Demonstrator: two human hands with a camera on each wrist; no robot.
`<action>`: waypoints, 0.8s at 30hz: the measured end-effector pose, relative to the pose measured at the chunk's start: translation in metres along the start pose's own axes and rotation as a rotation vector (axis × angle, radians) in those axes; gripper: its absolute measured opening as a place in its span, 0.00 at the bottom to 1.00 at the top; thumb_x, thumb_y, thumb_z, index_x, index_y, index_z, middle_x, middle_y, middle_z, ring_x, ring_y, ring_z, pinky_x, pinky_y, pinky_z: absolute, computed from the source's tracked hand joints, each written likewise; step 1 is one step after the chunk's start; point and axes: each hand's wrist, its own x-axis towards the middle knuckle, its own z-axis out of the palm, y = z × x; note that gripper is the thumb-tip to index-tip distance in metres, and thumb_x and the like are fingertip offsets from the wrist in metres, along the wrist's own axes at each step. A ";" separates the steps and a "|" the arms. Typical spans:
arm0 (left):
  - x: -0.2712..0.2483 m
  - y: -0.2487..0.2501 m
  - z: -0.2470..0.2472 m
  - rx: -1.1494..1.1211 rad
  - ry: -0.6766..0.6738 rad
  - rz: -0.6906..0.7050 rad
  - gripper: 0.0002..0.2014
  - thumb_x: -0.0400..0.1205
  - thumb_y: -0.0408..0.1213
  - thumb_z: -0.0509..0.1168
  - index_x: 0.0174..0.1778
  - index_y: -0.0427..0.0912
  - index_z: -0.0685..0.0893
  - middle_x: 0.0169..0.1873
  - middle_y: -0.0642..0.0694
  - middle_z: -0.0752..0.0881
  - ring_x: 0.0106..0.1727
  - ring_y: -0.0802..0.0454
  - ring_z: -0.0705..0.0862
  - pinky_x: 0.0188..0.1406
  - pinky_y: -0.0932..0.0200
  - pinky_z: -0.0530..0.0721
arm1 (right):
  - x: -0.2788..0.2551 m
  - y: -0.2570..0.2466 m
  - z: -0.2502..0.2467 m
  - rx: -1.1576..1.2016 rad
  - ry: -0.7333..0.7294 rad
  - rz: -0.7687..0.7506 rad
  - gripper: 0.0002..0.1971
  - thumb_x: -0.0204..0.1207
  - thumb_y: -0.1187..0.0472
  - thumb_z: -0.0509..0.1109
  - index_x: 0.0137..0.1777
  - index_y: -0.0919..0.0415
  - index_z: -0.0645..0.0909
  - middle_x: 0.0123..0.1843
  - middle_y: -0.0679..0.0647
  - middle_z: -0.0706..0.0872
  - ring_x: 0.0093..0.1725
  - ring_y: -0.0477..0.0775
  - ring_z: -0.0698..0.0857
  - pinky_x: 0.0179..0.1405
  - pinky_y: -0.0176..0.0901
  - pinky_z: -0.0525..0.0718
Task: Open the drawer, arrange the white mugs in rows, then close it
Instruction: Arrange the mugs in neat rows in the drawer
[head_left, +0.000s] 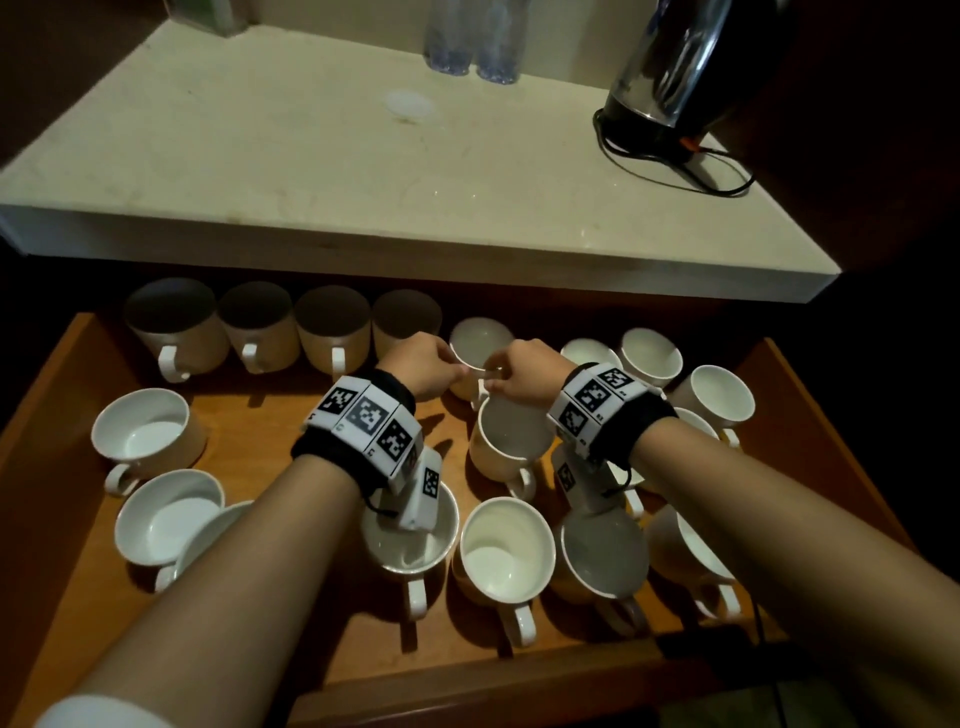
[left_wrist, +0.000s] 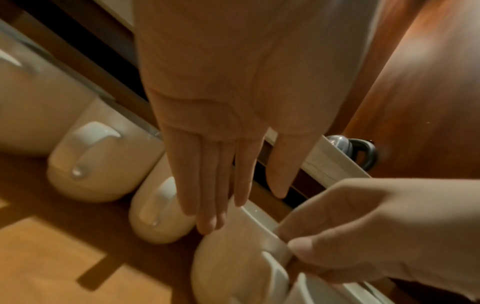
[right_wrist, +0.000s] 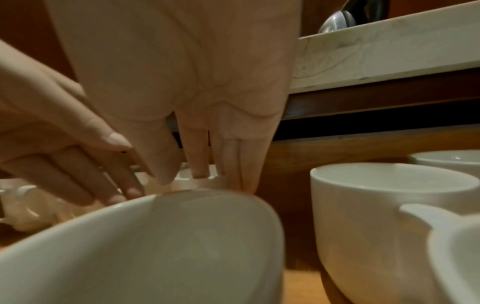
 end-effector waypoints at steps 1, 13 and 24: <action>0.000 -0.002 -0.001 -0.007 0.009 -0.008 0.17 0.82 0.41 0.65 0.65 0.40 0.81 0.61 0.42 0.85 0.61 0.48 0.83 0.64 0.51 0.82 | 0.002 0.000 -0.001 0.003 0.000 0.004 0.17 0.80 0.56 0.65 0.64 0.62 0.83 0.61 0.61 0.86 0.64 0.59 0.82 0.59 0.43 0.78; 0.000 -0.004 -0.010 -0.023 0.043 -0.031 0.17 0.82 0.42 0.65 0.66 0.40 0.81 0.60 0.42 0.85 0.60 0.47 0.84 0.60 0.55 0.82 | 0.024 -0.004 -0.006 0.108 0.049 0.134 0.17 0.79 0.55 0.67 0.58 0.68 0.84 0.59 0.62 0.87 0.61 0.59 0.84 0.53 0.43 0.81; 0.002 -0.003 -0.010 0.011 0.040 -0.043 0.17 0.83 0.42 0.64 0.66 0.40 0.80 0.59 0.43 0.85 0.56 0.50 0.84 0.56 0.56 0.81 | 0.032 -0.019 -0.005 0.084 0.019 0.185 0.21 0.66 0.62 0.80 0.59 0.68 0.83 0.57 0.62 0.87 0.55 0.61 0.86 0.48 0.46 0.85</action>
